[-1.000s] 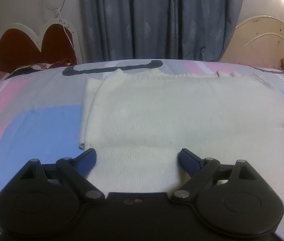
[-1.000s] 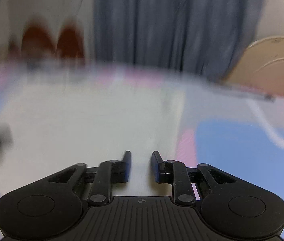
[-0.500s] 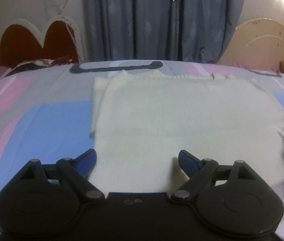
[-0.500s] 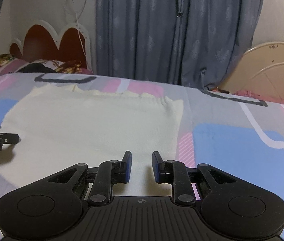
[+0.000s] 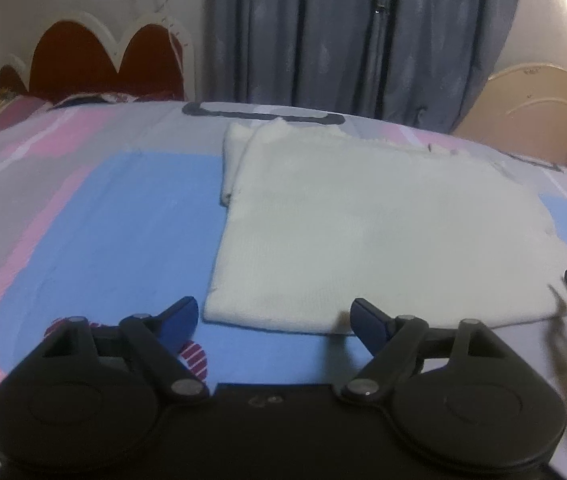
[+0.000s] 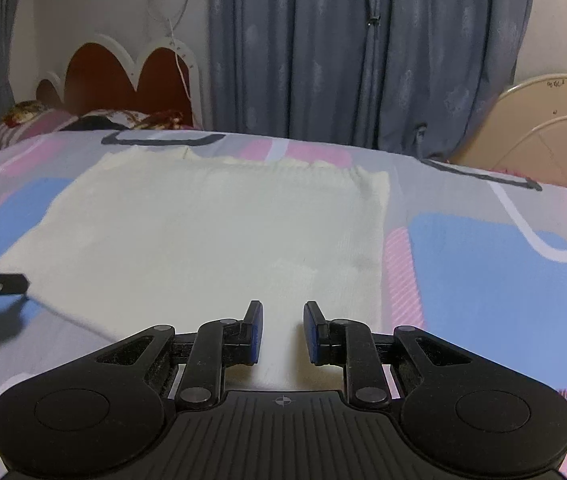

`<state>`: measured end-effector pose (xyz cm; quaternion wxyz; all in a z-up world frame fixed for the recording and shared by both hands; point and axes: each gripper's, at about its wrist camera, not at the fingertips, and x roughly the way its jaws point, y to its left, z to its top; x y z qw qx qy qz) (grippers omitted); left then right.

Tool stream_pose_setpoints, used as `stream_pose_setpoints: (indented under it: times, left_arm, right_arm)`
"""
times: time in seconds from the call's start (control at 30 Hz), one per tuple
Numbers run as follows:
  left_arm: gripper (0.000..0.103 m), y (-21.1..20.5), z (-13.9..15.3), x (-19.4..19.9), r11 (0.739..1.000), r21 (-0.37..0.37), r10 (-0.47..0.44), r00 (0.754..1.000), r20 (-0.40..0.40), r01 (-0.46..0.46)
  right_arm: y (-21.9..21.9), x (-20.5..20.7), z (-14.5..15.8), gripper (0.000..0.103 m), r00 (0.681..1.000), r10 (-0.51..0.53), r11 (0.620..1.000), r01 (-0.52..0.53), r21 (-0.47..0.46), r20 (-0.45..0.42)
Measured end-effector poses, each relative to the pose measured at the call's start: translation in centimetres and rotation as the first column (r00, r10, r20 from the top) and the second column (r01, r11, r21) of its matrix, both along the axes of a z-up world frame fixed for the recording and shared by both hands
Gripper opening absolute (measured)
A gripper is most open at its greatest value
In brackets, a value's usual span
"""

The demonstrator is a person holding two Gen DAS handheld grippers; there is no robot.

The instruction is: Fold small clothes

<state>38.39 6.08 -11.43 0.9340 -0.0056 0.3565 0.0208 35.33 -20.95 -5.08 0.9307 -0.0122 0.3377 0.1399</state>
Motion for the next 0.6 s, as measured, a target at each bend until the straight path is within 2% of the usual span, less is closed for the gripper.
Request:
stream_pose_setpoints:
  times: [0.03, 0.1, 0.4, 0.5, 0.53, 0.6]
  left_arm:
    - [0.083, -0.2, -0.4, 0.3, 1.0, 0.027, 0.013, 1.0, -0.022, -0.012]
    - [0.086, 0.3, -1.3, 0.7, 1.0, 0.008, 0.031, 0.999, -0.043, -0.03]
    - [0.086, 0.1, -1.2, 0.7, 0.999, 0.03, 0.025, 0.999, -0.047, -0.023]
    - [0.086, -0.1, -1.2, 0.4, 0.999, 0.033, 0.028, 0.998, -0.049, -0.027]
    - [0.085, 0.0, -1.1, 0.2, 0.999, 0.031, 0.033, 0.998, -0.049, -0.032]
    - [0.077, 0.1, -0.7, -0.2, 0.998, 0.031, 0.056, 0.998, -0.041, -0.055]
  right_arm:
    - [0.2, -0.2, -0.4, 0.022, 1.0, 0.009, 1.0, -0.009, -0.011, -0.008]
    - [0.7, 0.3, -1.9, 0.022, 0.997, -0.01, 0.997, 0.005, -0.071, -0.073]
    - [-0.1, -0.8, -0.5, 0.022, 1.0, -0.013, 1.0, 0.013, -0.01, -0.026]
    - [0.0, -1.5, 0.2, 0.009, 1.0, 0.004, 1.0, -0.005, 0.016, 0.003]
    - [0.0, -1.6, 0.4, 0.009, 1.0, 0.006, 1.0, -0.006, 0.016, 0.008]
    - [-0.1, -1.6, 0.9, 0.009, 1.0, 0.009, 1.0, -0.01, 0.025, 0.014]
